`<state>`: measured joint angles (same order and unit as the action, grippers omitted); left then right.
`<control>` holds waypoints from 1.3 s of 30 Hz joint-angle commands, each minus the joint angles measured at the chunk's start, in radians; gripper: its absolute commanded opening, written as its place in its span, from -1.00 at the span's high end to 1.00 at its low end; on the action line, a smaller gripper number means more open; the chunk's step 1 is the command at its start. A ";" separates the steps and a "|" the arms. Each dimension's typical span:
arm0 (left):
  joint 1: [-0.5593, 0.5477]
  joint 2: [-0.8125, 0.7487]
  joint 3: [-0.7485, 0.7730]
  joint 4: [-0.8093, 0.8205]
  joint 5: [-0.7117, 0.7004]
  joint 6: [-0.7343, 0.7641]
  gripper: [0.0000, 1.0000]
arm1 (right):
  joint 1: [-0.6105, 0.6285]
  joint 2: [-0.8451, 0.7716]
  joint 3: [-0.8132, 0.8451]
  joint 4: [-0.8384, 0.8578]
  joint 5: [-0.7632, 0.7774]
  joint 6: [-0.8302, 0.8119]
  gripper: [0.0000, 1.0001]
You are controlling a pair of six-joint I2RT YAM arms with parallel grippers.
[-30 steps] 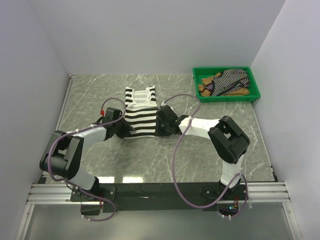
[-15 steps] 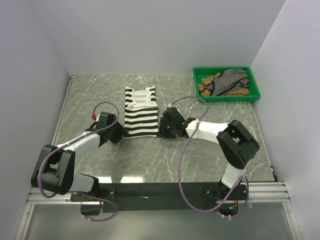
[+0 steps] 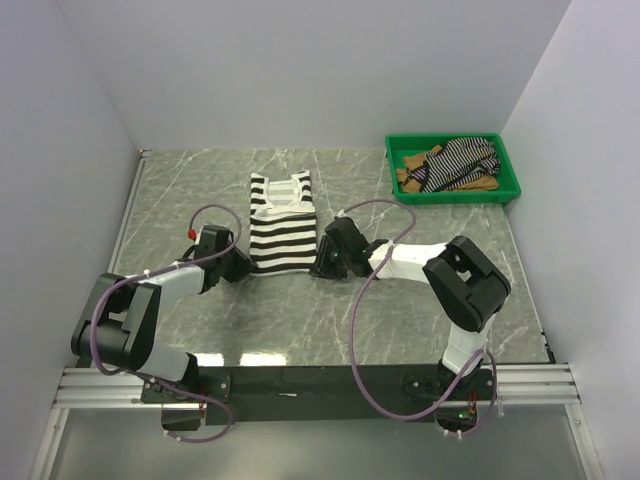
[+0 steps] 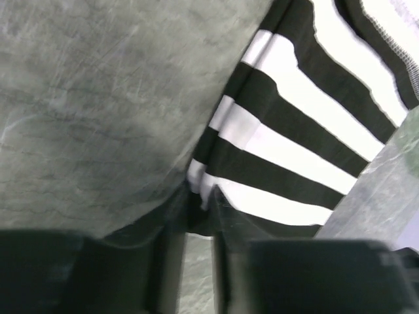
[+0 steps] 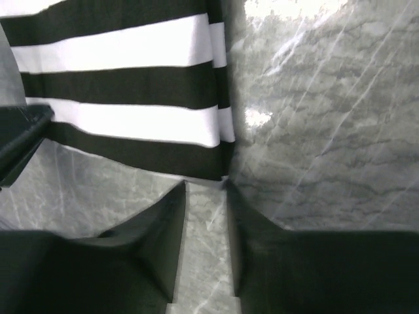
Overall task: Fold and stack the tank tops
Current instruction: Fold the tank top
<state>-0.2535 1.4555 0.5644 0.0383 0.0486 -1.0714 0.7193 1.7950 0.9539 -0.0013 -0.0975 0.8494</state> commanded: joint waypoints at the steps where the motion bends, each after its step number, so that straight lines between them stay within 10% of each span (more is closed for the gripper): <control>1: -0.023 0.028 -0.047 -0.051 0.010 0.010 0.54 | -0.006 0.027 -0.015 0.026 0.033 0.019 0.34; 8: -0.047 -0.006 -0.044 -0.084 0.019 0.033 0.99 | -0.009 -0.015 0.002 -0.028 0.093 -0.041 0.82; 20: -0.162 -0.319 -0.158 -0.287 0.040 -0.019 0.99 | 0.124 -0.333 -0.267 -0.069 0.123 0.008 1.00; 25: -0.204 -0.478 -0.184 -0.388 0.024 -0.051 0.71 | 0.232 -0.425 -0.316 -0.104 0.148 0.065 0.99; 29: -0.205 -0.592 -0.199 -0.469 0.025 -0.076 0.11 | 0.265 -0.476 -0.356 -0.109 0.156 0.118 0.99; 39: -0.236 -0.748 -0.325 -0.515 0.057 -0.266 0.10 | 0.281 -0.502 -0.377 -0.120 0.168 0.135 0.94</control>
<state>-0.4747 0.7383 0.2726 -0.4656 0.0902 -1.2579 0.9913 1.3235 0.5816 -0.1177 0.0418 0.9684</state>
